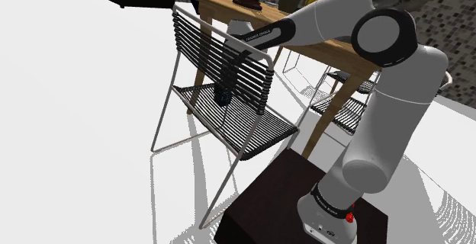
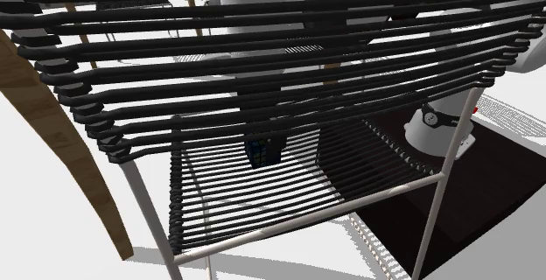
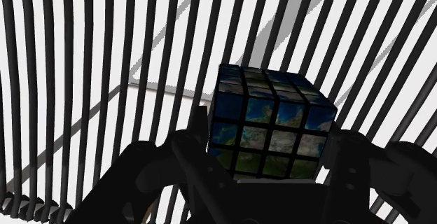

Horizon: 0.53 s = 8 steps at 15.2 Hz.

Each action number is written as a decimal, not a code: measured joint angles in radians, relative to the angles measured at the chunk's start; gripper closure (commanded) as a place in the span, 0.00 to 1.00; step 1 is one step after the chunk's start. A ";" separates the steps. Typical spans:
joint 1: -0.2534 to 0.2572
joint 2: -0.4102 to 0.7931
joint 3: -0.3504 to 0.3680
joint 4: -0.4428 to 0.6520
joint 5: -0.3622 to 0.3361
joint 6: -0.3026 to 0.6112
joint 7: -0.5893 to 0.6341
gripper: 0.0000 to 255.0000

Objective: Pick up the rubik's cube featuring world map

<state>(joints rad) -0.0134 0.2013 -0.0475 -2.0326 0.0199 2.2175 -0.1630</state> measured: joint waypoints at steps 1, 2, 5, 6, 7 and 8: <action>0.000 0.000 0.000 0.000 0.000 0.000 0.000 1.00; 0.000 0.000 0.000 0.000 0.000 0.000 0.000 1.00; -0.001 -0.007 -0.001 0.007 -0.001 -0.015 0.000 1.00; 0.000 -0.014 -0.001 0.010 -0.002 -0.025 0.002 1.00; 0.000 -0.022 -0.001 0.013 -0.002 -0.036 0.003 1.00; 0.001 -0.029 -0.001 0.019 -0.003 -0.049 0.003 1.00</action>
<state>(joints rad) -0.0127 0.1726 -0.0481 -2.0140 0.0173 2.1688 -0.1599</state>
